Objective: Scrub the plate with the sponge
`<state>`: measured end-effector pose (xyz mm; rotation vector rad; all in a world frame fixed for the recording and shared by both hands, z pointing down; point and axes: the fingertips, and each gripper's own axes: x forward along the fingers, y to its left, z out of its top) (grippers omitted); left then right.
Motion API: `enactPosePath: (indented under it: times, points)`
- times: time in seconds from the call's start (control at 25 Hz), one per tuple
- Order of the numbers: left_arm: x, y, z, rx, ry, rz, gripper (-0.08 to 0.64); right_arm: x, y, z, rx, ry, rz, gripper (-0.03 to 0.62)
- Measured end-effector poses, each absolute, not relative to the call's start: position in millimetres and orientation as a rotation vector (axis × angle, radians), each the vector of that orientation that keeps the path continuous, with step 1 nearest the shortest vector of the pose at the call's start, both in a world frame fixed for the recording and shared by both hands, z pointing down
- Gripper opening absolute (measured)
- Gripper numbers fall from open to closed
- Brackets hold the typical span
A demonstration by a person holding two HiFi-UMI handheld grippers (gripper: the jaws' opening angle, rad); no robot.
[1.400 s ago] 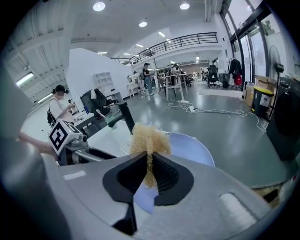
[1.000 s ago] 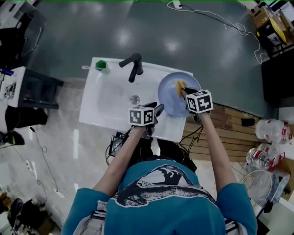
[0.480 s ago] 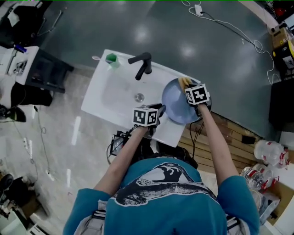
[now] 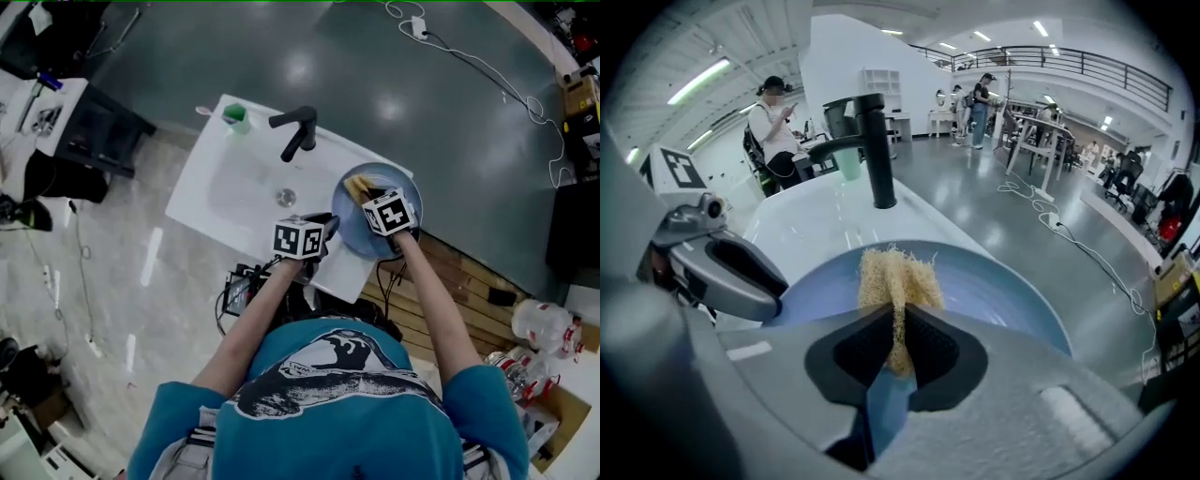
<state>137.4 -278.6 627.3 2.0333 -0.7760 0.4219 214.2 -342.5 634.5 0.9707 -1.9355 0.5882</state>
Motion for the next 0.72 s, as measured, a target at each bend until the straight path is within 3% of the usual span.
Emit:
enactPosePath:
  times: [0.36, 0.72]
  points:
    - [137.4, -278.5, 626.0, 2.026, -0.776, 0.419, 0.087, 164.9, -285.7, 636.1, 0.792, -2.031, 0.8, 0.034]
    - [139.8, -274.1, 626.7, 2.022, -0.732, 0.407, 0.089, 177.6, -287.0, 631.5, 0.865, -2.041, 0.876, 0.034]
